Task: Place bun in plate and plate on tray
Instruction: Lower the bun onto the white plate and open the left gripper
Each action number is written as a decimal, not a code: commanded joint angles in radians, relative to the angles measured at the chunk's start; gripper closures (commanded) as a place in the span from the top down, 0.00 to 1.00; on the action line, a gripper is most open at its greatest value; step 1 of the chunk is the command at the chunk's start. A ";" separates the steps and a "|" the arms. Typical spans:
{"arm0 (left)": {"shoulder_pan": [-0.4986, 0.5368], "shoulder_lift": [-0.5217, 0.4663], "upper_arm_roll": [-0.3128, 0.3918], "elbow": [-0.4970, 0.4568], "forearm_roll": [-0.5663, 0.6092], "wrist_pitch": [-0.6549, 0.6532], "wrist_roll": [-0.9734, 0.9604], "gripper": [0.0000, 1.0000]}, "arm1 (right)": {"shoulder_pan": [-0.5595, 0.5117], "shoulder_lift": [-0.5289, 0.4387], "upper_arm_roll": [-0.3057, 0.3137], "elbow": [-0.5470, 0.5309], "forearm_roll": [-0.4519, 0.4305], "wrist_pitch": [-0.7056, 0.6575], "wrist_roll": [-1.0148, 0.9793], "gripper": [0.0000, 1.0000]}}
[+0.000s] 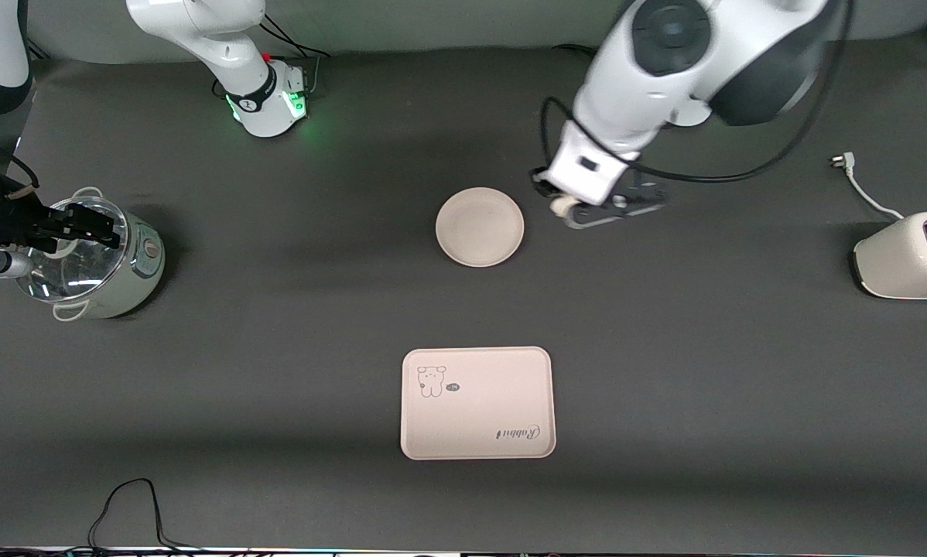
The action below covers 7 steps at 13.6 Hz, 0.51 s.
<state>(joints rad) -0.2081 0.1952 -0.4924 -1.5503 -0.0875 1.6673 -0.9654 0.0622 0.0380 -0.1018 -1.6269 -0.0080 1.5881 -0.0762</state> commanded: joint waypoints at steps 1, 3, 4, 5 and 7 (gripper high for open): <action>-0.089 0.009 0.012 -0.048 0.009 0.064 -0.085 0.28 | 0.004 -0.007 -0.009 -0.002 0.020 -0.007 -0.025 1.00; -0.138 0.009 0.012 -0.144 0.011 0.150 -0.095 0.28 | 0.004 -0.007 -0.009 -0.002 0.020 -0.007 -0.025 1.00; -0.158 0.009 0.012 -0.205 0.011 0.214 -0.117 0.28 | 0.004 -0.007 -0.009 -0.002 0.020 -0.007 -0.025 1.00; -0.168 0.009 0.011 -0.265 0.011 0.283 -0.128 0.28 | 0.004 -0.007 -0.009 -0.004 0.020 -0.007 -0.025 1.00; -0.189 0.024 0.011 -0.359 0.011 0.405 -0.130 0.29 | 0.004 -0.007 -0.009 -0.002 0.020 -0.007 -0.025 1.00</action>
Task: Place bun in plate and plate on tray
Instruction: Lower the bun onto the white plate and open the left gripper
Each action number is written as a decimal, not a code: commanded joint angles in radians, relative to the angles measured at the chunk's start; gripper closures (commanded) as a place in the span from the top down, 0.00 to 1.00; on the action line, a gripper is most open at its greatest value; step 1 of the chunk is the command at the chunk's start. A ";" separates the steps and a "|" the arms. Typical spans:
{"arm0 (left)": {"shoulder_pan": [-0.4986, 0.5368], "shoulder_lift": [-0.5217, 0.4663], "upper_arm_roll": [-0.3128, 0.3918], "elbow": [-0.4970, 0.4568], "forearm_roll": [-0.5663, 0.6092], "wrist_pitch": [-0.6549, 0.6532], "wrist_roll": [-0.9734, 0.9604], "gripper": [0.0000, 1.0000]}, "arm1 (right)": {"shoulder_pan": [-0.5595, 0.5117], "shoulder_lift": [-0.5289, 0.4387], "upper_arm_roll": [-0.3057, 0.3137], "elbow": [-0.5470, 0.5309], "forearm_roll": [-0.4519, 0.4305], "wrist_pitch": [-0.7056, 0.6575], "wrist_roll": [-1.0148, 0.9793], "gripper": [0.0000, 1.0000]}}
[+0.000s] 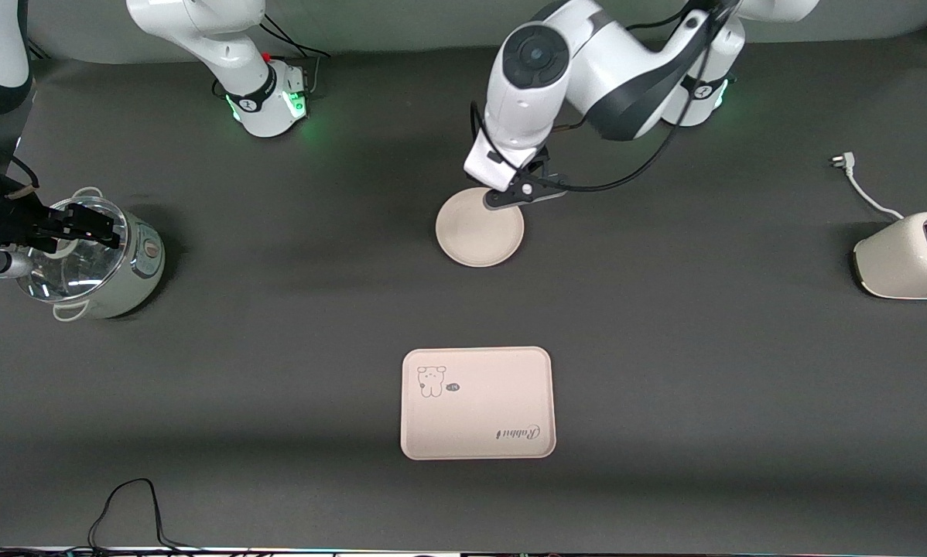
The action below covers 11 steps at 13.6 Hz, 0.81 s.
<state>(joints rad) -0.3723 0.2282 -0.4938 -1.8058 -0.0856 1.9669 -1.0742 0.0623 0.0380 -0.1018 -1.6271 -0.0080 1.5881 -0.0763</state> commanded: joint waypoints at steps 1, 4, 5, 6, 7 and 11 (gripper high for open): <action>-0.048 0.014 0.014 -0.134 0.010 0.159 -0.023 0.29 | 0.004 -0.007 -0.009 -0.002 0.020 -0.007 -0.025 1.00; -0.074 0.130 0.014 -0.155 0.073 0.289 -0.094 0.29 | 0.004 -0.007 -0.009 -0.004 0.020 -0.007 -0.025 1.00; -0.088 0.172 0.015 -0.155 0.123 0.323 -0.133 0.29 | 0.004 -0.007 -0.009 -0.004 0.020 -0.007 -0.025 1.00; -0.089 0.209 0.014 -0.155 0.173 0.354 -0.162 0.29 | 0.004 -0.007 -0.009 -0.004 0.020 -0.007 -0.025 1.00; -0.092 0.239 0.015 -0.155 0.196 0.384 -0.185 0.29 | 0.004 -0.007 -0.009 -0.004 0.020 -0.007 -0.025 1.00; -0.111 0.298 0.026 -0.155 0.208 0.452 -0.205 0.35 | 0.004 -0.007 -0.009 -0.004 0.020 -0.007 -0.025 1.00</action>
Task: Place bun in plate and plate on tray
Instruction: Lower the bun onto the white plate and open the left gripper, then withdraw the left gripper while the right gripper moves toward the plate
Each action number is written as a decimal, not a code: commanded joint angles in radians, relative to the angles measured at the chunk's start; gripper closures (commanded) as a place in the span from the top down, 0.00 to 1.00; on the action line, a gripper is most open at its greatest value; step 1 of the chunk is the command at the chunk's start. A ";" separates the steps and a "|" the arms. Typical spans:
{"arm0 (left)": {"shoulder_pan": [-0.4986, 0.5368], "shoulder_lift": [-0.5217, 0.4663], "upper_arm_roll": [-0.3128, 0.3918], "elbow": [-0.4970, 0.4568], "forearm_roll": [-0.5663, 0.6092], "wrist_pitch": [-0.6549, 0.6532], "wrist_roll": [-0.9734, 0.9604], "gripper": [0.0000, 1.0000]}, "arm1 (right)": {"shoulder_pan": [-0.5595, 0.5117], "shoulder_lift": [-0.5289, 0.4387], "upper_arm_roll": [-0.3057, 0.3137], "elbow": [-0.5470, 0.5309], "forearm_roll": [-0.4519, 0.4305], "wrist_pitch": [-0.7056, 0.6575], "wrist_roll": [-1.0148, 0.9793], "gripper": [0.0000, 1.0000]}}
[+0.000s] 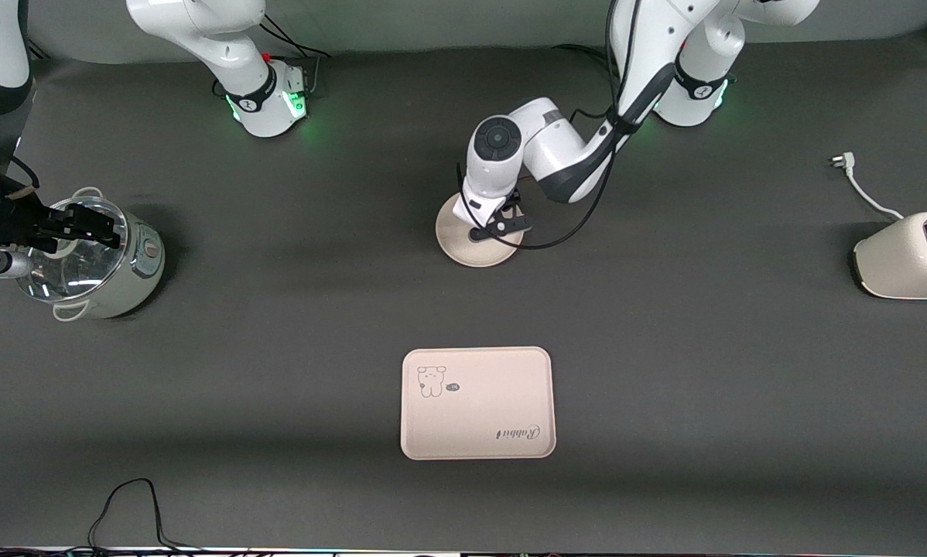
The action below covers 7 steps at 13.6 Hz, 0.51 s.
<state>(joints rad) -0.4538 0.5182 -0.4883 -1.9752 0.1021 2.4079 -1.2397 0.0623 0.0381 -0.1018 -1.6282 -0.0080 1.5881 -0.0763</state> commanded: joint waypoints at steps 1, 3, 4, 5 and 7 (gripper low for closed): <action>-0.031 0.011 0.020 0.015 0.022 0.019 -0.059 0.41 | 0.004 -0.007 -0.009 -0.002 0.020 -0.007 -0.025 1.00; -0.034 0.010 0.022 0.015 0.022 0.020 -0.066 0.67 | 0.004 -0.007 -0.009 -0.002 0.020 -0.007 -0.025 1.00; -0.039 0.010 0.022 0.015 0.022 0.020 -0.069 0.99 | 0.004 -0.007 -0.009 -0.002 0.020 -0.007 -0.025 1.00; -0.039 0.008 0.022 0.015 0.022 0.020 -0.072 1.00 | 0.004 -0.006 -0.007 -0.002 0.020 -0.007 -0.025 1.00; -0.031 -0.003 0.022 0.016 0.022 0.007 -0.072 1.00 | 0.004 -0.006 -0.009 -0.002 0.020 -0.007 -0.025 1.00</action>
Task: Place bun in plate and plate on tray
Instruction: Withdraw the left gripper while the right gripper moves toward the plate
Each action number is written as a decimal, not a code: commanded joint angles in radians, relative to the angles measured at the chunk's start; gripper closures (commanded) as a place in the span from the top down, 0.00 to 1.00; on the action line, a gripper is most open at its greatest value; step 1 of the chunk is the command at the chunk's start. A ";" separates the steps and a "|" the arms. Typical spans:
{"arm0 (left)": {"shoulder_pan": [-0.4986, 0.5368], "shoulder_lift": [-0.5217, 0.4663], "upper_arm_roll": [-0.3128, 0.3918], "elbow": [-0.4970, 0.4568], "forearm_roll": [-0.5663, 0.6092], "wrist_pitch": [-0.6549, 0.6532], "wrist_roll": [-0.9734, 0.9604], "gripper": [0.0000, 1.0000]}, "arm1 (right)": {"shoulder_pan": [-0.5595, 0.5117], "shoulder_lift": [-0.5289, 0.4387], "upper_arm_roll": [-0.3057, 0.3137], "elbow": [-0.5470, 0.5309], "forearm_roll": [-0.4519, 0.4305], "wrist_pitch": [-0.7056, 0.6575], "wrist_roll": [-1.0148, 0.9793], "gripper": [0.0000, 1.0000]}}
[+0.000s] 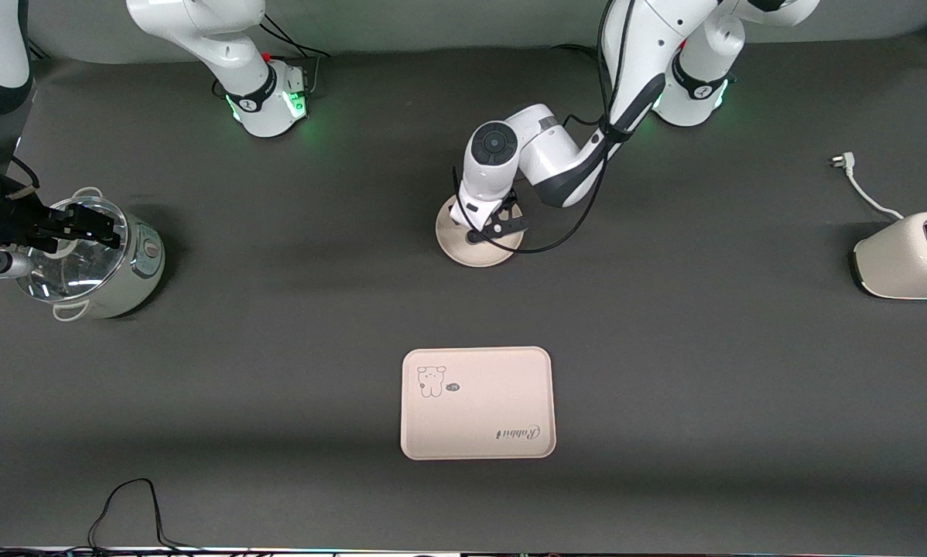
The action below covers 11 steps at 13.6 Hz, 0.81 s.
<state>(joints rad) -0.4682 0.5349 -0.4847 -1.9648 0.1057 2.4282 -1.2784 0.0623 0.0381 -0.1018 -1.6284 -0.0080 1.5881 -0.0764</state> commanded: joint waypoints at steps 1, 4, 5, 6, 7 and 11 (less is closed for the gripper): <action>-0.010 -0.033 0.018 0.006 0.019 -0.021 -0.033 1.00 | 0.004 -0.006 -0.009 -0.002 0.020 -0.007 -0.025 1.00; 0.026 -0.102 0.020 0.015 0.019 -0.076 -0.021 1.00 | 0.004 -0.006 -0.009 -0.004 0.020 -0.005 -0.025 1.00; 0.070 -0.137 0.023 0.024 0.020 -0.121 -0.012 1.00 | 0.005 -0.006 -0.007 -0.004 0.019 -0.005 -0.025 1.00; 0.110 -0.165 0.023 0.041 0.023 -0.156 0.029 1.00 | 0.007 -0.007 -0.007 -0.004 0.019 -0.005 -0.025 1.00; 0.161 -0.186 0.024 0.064 0.025 -0.188 0.090 1.00 | 0.007 -0.009 -0.007 -0.004 0.020 -0.005 -0.025 1.00; 0.357 -0.236 0.024 0.252 0.025 -0.421 0.302 1.00 | 0.049 -0.035 0.001 -0.019 0.020 -0.008 -0.013 1.00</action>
<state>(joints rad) -0.1838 0.3160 -0.4502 -1.8109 0.1196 2.1292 -1.0516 0.0772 0.0348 -0.0985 -1.6295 -0.0050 1.5880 -0.0780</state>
